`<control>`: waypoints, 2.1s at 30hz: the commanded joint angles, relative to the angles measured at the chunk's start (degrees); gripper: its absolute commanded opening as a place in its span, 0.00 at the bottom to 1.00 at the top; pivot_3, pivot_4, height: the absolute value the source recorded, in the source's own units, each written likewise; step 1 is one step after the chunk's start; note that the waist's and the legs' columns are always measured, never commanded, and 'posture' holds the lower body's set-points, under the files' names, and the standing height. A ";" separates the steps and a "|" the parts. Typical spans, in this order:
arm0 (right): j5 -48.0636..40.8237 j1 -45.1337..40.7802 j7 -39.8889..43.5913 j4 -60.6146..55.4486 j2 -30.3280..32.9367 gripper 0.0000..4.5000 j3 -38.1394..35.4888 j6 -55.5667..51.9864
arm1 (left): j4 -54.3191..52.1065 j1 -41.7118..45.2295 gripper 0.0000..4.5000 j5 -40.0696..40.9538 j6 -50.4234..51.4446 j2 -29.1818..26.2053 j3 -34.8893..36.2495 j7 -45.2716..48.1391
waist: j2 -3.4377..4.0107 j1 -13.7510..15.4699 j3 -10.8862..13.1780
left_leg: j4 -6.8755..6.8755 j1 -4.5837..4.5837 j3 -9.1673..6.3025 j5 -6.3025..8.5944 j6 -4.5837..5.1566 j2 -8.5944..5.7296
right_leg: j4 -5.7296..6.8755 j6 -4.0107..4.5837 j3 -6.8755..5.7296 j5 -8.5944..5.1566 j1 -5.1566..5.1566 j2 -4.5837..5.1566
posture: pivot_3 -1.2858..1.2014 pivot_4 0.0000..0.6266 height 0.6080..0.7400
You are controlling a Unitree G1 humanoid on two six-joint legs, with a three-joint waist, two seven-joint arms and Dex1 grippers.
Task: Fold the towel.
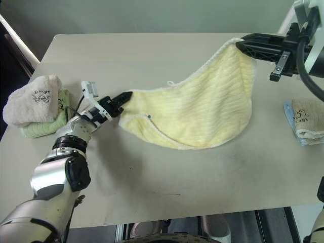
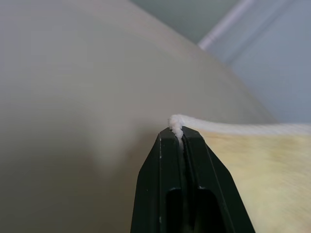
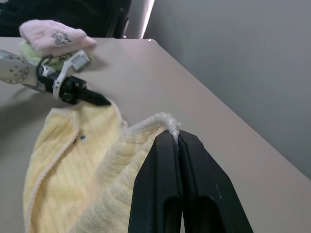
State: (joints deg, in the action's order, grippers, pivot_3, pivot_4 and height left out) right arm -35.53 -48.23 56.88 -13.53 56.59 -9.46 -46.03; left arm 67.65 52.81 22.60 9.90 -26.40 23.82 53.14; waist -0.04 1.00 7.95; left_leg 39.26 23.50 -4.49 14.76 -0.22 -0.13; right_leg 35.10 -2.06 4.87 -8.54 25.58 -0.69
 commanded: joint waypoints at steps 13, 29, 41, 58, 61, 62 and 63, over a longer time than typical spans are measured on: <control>16.49 -7.15 -7.96 22.38 -6.38 0.00 5.13 15.84 | 5.32 22.09 0.01 -5.32 -35.18 7.02 2.33 -30.92 | 0.06 -0.32 0.04 | 0.80 0.35 0.08 0.31 0.57 -0.04 | -0.11 -0.38 0.10 0.46 0.05 0.05 | 0.52 0.24 1.00; 30.41 -23.50 -21.03 55.50 -10.10 0.00 5.03 39.12 | 9.71 33.12 0.01 -8.63 -21.99 3.45 2.17 -25.45 | 0.31 -0.34 0.20 | 0.69 1.45 0.06 0.21 0.37 0.05 | -0.08 -0.19 0.01 0.68 1.23 0.04 | 0.52 0.24 1.00; 31.11 -21.37 -19.54 58.14 -8.91 0.00 4.25 42.20 | 9.55 29.69 0.01 -10.63 -15.72 -0.53 2.83 -22.00 | 0.71 -0.44 0.44 | 0.73 1.71 0.18 0.21 0.34 0.01 | 0.00 -0.20 0.01 0.71 1.52 0.07 | 0.52 0.24 1.00; 36.01 -24.39 -27.18 69.03 -11.17 0.00 5.29 54.17 | 9.14 29.58 0.01 -9.34 -26.73 -0.66 6.61 -26.31 | 0.95 -0.84 0.58 | 0.77 1.64 0.15 0.18 0.43 0.14 | 0.17 -0.03 -0.04 0.84 1.54 -0.02 | 0.52 0.24 1.00; 33.54 -20.60 -23.60 65.24 -10.97 0.00 3.80 52.59 | 8.91 27.97 0.01 -9.82 -27.73 -1.16 5.66 -22.06 | 0.97 -0.78 0.59 | 0.77 1.65 0.13 0.17 0.47 0.12 | 0.17 -0.02 -0.06 0.86 1.53 0.01 | 0.52 0.24 1.00; 31.95 -18.11 -20.84 62.06 -10.52 0.00 3.15 51.74 | 8.91 27.09 0.01 -9.64 -26.59 -1.17 5.42 -19.30 | 0.94 -0.78 0.57 | 0.79 1.65 0.10 0.17 0.47 0.15 | 0.15 -0.02 -0.03 0.86 1.51 0.03 | 0.52 0.24 1.00; 29.79 -14.83 -17.40 57.52 -9.86 0.00 2.31 50.14 | 8.96 25.95 0.01 -9.47 -25.13 -1.16 5.17 -16.27 | 0.94 -0.73 0.57 | 0.77 1.63 0.12 0.16 0.47 0.12 | 0.12 -0.02 -0.08 0.86 1.46 0.00 | 0.52 0.24 1.00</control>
State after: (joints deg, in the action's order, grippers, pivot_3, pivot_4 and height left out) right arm -2.60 -65.14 36.25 48.87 43.89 -3.86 5.72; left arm 78.46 79.96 12.09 -15.59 -25.63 28.32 33.86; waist 0.90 0.27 8.52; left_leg 40.03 25.11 -4.42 14.92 0.24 0.03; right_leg 35.18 -2.08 4.79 -7.68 26.98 -0.66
